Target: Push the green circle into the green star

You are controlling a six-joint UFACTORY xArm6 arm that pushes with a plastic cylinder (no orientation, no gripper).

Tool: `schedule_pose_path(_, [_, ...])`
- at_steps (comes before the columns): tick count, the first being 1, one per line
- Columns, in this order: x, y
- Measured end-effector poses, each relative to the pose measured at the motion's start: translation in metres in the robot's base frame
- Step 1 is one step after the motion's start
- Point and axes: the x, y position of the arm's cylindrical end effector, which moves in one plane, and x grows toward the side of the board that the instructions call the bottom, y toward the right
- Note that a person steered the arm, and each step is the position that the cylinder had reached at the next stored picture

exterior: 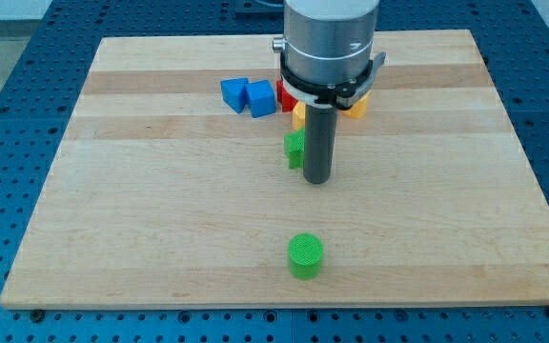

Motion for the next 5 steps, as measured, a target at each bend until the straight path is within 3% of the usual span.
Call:
schedule_pose_path(2, [-0.004,0.0])
schedule_pose_path(3, [0.017,0.03])
schedule_pose_path(4, [0.059,0.073])
schedule_pose_path(5, [0.141,0.053])
